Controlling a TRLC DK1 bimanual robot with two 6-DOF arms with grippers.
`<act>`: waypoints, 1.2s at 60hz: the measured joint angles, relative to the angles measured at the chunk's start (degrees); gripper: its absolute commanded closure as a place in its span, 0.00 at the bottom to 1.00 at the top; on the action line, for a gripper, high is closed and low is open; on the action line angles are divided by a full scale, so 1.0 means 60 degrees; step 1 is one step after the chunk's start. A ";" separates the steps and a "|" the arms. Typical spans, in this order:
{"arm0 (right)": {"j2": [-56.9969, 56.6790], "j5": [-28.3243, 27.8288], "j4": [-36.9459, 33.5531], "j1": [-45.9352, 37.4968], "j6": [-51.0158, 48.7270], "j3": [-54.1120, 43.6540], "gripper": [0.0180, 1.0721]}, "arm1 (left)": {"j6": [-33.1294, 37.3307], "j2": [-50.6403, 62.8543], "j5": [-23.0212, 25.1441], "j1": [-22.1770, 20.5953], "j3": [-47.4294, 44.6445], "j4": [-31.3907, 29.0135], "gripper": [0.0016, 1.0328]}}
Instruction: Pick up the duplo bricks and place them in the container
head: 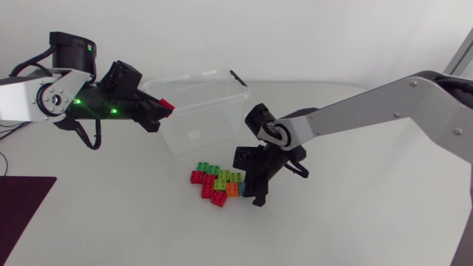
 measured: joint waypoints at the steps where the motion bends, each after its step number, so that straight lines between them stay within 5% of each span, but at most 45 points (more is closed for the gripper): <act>1: 0.0000 0.0000 -0.0029 0.0000 0.0000 0.0015 0.71 | -0.0051 0.0036 0.0000 0.0022 0.0025 0.0069 0.77; 24: -0.0459 -0.0036 -0.0911 -0.0011 0.0044 0.0087 0.75 | -0.1071 0.0911 -0.0124 0.0095 0.0532 0.1781 0.74; 26: -0.0594 -0.0040 -0.0958 -0.0011 0.0051 0.0087 0.75 | -0.1107 0.1020 -0.0240 0.0095 0.0601 0.1894 0.66; 31: -0.0965 -0.0040 -0.1180 -0.0007 0.0084 0.0087 0.75 | -0.1104 0.1359 -0.0474 0.0095 0.0801 0.2058 0.12; 33: -0.1104 -0.0036 -0.1246 -0.0007 0.0080 0.0087 0.75 | -0.1100 0.1483 -0.0539 0.0095 0.0831 0.2146 0.04; 45: -0.1749 -0.0040 -0.1854 -0.0029 0.0299 0.0568 0.75 | -0.1053 0.1479 -0.0718 0.0153 0.0761 0.2401 0.05; 51: -0.1829 -0.0036 -0.1887 -0.0084 0.0601 0.1475 0.75 | -0.0616 0.0485 0.0007 0.0222 0.0197 0.1672 0.05; 59: -0.1829 -0.0040 -0.1872 -0.0135 0.1140 0.2583 0.75 | 0.0991 -0.1075 0.1290 0.0066 -0.0659 -0.0091 0.05; 72: -0.1621 -0.0040 -0.1504 -0.0135 0.1920 0.3810 0.75 | 0.3581 -0.0678 0.1494 -0.0189 -0.1912 -0.1202 0.05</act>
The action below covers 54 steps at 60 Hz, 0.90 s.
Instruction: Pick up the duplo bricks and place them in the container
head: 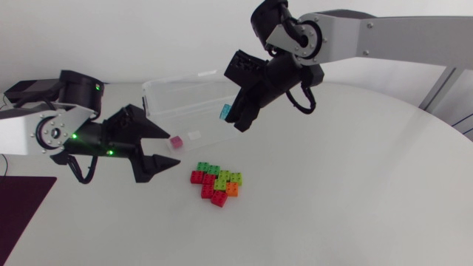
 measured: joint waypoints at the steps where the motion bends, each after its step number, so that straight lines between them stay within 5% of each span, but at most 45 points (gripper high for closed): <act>1: 0.0051 0.0000 0.0033 0.0000 0.0066 0.0091 0.75 | 0.0157 0.0117 0.0000 0.0000 -0.0055 0.0000 0.05; 22: 0.0849 -0.0011 0.0459 -0.0127 0.0954 0.1337 0.74 | 0.2106 0.2229 0.0004 -0.0324 -0.0120 0.0433 0.05; 54: 0.2324 -0.0142 0.1053 -0.0397 0.1785 0.3249 0.73 | 0.2368 0.4193 0.0007 -0.0747 0.0262 0.1530 0.05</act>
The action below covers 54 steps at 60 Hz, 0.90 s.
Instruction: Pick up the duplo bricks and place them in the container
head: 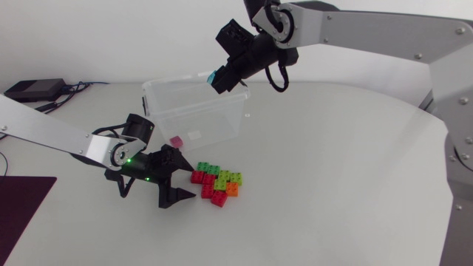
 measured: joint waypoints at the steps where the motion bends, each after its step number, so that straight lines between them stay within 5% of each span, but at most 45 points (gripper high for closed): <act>1: 0.0066 0.0004 0.0015 0.0000 0.0029 0.0040 0.73 | 0.0000 0.0011 0.0000 0.0000 0.0007 0.0007 0.05; 7: 0.0412 0.0036 0.0062 -0.0025 0.0098 0.0266 0.67 | 0.0000 0.0058 -0.0004 -0.0051 0.0073 0.0095 0.06; 13: 0.0648 0.0193 0.0091 -0.0044 0.0142 0.0495 0.12 | -0.0004 0.0120 -0.0004 -0.0113 0.0153 0.0164 0.07; 15: 0.0692 0.0255 0.0091 -0.0058 0.0237 0.0532 0.06 | -0.0004 0.0149 -0.0004 -0.0128 0.0219 0.0164 0.07; 26: 0.0623 0.0331 0.0186 -0.0117 0.0353 0.0390 0.05 | -0.0047 0.0302 -0.0004 -0.0219 0.0375 0.0200 0.26; 33: 0.0171 0.0375 0.0419 -0.0124 0.0382 -0.0401 0.05 | -0.0189 0.0335 -0.0007 -0.0386 0.0375 0.0189 0.51; 36: -0.0138 0.0393 0.0484 -0.0124 0.0386 -0.0867 0.05 | -0.0255 0.0357 -0.0007 -0.0441 0.0375 0.0124 0.79; 37: -0.0302 0.0397 0.0579 -0.0124 0.0386 -0.1107 0.05 | -0.0259 0.0372 -0.0007 -0.0459 0.0375 0.0106 0.81; 54: -0.3042 0.0386 0.1166 -0.0098 0.0051 -0.4940 0.05 | -0.0251 -0.0007 -0.0087 -0.0485 0.0306 -0.0965 0.82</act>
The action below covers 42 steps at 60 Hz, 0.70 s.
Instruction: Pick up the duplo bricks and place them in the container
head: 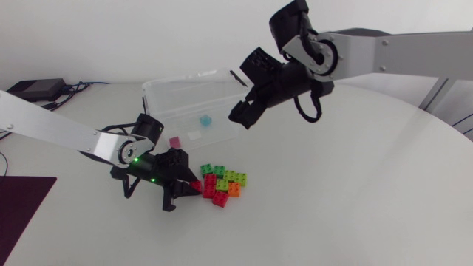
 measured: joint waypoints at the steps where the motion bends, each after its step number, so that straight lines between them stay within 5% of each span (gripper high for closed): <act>1: -0.0149 0.0007 0.0007 0.0004 -0.0066 -0.0244 0.05 | 0.0000 -0.0171 -0.0004 0.0029 -0.0138 -0.0091 0.82; 15: -0.0419 0.0958 0.0838 0.0131 -0.0459 -0.2710 0.05 | 0.0000 -0.3038 0.0080 0.0390 -0.1421 -0.0936 0.82; 30: 0.1359 0.2809 0.2135 0.0186 -0.0379 -0.2841 0.05 | -0.0794 -0.5836 0.0769 0.1198 -0.1166 -0.1300 0.81; 42: 0.2535 0.3697 0.2495 0.0528 -0.0204 -0.2142 0.07 | -0.2816 -0.6608 0.0834 0.1341 -0.0823 0.0659 0.80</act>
